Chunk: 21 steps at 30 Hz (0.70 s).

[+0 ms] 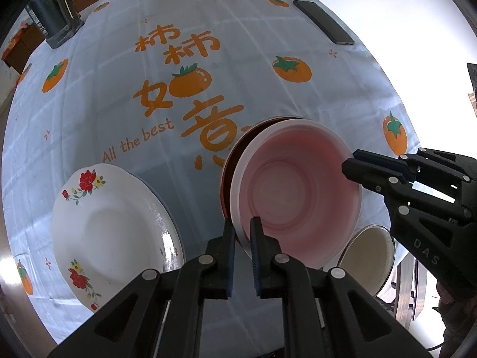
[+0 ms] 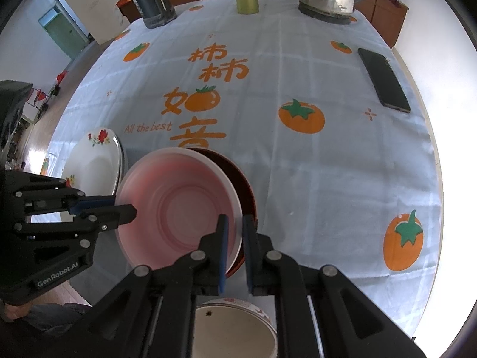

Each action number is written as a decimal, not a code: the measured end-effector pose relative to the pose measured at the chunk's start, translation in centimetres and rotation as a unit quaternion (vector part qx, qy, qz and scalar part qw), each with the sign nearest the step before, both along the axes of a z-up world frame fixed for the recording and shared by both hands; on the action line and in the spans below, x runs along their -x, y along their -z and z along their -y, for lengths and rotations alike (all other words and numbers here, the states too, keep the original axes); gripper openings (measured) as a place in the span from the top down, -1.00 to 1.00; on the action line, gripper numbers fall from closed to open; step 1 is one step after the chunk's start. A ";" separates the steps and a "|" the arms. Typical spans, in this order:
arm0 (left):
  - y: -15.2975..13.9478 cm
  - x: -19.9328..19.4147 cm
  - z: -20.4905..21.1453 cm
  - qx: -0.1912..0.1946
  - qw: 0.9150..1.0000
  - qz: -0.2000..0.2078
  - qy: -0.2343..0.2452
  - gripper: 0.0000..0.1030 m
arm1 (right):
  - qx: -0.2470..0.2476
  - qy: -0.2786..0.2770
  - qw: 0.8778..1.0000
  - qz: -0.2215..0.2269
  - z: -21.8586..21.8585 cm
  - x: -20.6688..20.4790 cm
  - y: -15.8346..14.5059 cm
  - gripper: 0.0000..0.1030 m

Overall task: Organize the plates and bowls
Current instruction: 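Lower the pink bowl with both grippers into the steel bowl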

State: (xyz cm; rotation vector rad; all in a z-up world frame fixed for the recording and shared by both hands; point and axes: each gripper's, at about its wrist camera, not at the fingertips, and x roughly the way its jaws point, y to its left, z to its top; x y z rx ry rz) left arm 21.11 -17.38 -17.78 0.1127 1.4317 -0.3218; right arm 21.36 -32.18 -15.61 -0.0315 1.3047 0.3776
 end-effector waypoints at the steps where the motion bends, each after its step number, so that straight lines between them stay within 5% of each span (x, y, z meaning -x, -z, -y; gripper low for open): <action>1: 0.0 0.0 0.0 0.000 1.000 0.000 0.000 0.79 | 0.000 -0.001 1.000 -0.001 0.0 0.0 0.0 0.81; 21: 0.3 -0.4 0.5 -0.003 1.000 -0.005 0.009 0.78 | 0.011 -0.006 1.000 -0.009 0.1 -0.7 0.3 0.80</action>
